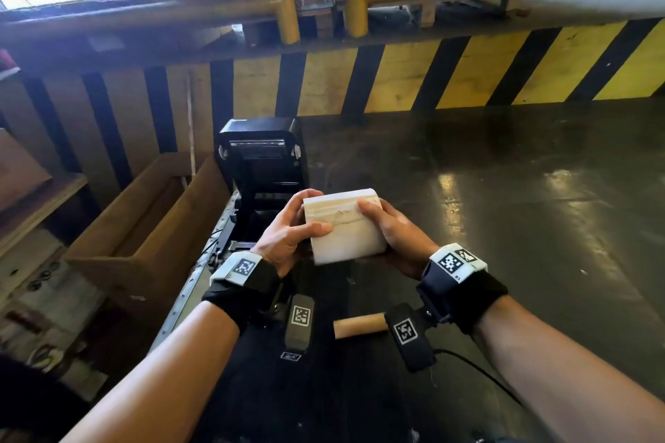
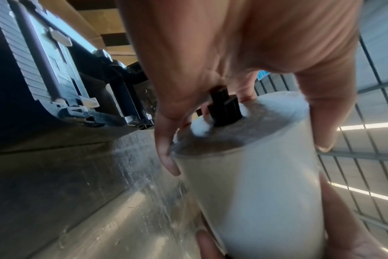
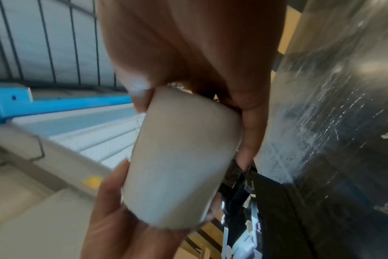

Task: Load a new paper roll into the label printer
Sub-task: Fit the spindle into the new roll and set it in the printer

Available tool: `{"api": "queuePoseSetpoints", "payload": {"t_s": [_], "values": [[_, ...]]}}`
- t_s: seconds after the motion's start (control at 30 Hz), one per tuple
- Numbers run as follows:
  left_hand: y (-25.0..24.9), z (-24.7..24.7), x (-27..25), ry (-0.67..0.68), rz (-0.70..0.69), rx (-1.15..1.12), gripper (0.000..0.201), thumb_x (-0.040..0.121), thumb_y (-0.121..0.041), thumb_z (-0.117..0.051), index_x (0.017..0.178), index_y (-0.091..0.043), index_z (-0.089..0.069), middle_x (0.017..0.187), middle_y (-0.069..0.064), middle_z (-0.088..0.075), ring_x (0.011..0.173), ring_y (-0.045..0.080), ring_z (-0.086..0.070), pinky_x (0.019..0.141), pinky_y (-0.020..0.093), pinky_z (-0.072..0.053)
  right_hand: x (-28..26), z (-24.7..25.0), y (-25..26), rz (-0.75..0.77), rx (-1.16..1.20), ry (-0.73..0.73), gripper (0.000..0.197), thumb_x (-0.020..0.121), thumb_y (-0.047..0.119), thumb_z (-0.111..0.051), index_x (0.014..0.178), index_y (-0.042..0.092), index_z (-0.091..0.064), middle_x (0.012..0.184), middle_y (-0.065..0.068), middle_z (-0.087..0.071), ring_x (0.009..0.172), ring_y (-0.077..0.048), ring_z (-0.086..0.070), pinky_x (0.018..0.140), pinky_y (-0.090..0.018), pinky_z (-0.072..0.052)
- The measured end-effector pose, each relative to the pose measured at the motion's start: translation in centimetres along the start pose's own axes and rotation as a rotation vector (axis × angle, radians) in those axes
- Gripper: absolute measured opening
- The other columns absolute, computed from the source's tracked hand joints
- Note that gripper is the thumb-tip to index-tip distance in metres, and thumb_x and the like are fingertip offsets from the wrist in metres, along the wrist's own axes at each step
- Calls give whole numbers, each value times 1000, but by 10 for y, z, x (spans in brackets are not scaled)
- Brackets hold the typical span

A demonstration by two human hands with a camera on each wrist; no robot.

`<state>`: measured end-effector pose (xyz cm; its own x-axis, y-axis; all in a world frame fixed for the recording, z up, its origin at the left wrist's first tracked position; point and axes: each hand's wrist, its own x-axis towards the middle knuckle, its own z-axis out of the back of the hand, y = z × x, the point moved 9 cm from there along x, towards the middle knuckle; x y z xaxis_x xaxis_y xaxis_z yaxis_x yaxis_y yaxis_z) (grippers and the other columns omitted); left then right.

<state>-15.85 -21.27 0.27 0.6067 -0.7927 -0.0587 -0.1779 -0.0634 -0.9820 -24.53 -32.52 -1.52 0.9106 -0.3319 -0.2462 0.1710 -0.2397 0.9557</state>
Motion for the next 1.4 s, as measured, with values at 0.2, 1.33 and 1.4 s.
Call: {"api": "queuePoseSetpoints", "payload": {"t_s": [0.2, 1.33, 1.4], "values": [[18, 0, -1, -27, 41, 64, 61, 53, -21, -78, 109, -35, -57, 109, 4, -59, 102, 25, -58, 78, 48, -55, -3, 11, -6, 97, 6, -99, 32, 83, 40, -60, 110, 23, -62, 114, -12, -66, 105, -31, -64, 85, -53, -55], [174, 66, -4, -9, 520, 1113, 23, 75, -15, -74, 95, -16, -62, 86, 4, -62, 71, 16, -60, 63, 25, -48, -11, 85, -64, -149, 113, -302, 21, 81, 39, -63, 101, 31, -60, 105, -5, -61, 99, -26, -58, 85, -58, -52], [161, 65, 0, -54, 470, 925, 34, 75, -12, -75, 105, -13, -58, 85, 5, -64, 70, 19, -62, 62, 30, -55, -14, 84, -61, -140, 114, -309, 23, 81, 40, -64, 102, 32, -59, 106, -5, -61, 100, -26, -58, 85, -57, -53]]}}
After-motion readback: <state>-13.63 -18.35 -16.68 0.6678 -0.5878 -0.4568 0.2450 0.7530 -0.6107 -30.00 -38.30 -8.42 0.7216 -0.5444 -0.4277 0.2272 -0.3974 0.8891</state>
